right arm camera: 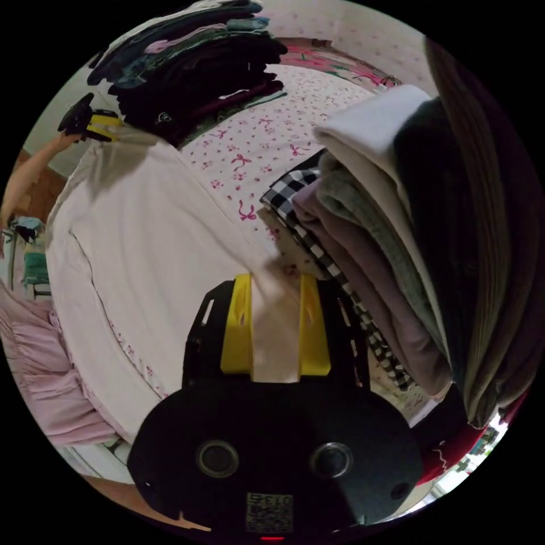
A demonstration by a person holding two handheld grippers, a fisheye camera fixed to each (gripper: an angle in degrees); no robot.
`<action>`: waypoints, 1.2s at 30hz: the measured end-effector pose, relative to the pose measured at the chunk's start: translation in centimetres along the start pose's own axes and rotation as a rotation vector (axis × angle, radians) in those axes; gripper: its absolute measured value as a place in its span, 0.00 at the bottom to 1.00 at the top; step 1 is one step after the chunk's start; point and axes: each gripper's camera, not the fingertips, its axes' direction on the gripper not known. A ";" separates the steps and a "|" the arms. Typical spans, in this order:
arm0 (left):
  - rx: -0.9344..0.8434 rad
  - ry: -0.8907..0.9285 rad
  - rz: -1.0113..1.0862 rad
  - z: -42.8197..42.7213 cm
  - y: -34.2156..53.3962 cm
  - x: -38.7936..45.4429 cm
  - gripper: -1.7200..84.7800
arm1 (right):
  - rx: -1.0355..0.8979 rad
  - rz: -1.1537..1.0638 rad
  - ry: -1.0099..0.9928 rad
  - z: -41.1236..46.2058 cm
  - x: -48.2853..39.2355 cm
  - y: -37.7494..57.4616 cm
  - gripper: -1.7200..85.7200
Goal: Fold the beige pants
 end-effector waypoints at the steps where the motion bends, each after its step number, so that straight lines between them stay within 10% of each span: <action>1: -0.001 0.042 -0.016 0.0 0.2 -0.5 0.10 | -0.006 0.017 -0.026 0.0 0.3 -0.1 0.15; 20: 0.374 -0.086 -0.189 -14.1 19.5 8.0 0.03 | 0.229 0.101 0.149 -13.3 -13.9 14.7 0.04; 36: 0.117 0.010 -0.137 -7.0 29.4 24.1 0.03 | 0.047 0.333 0.155 -7.3 -28.9 29.5 0.04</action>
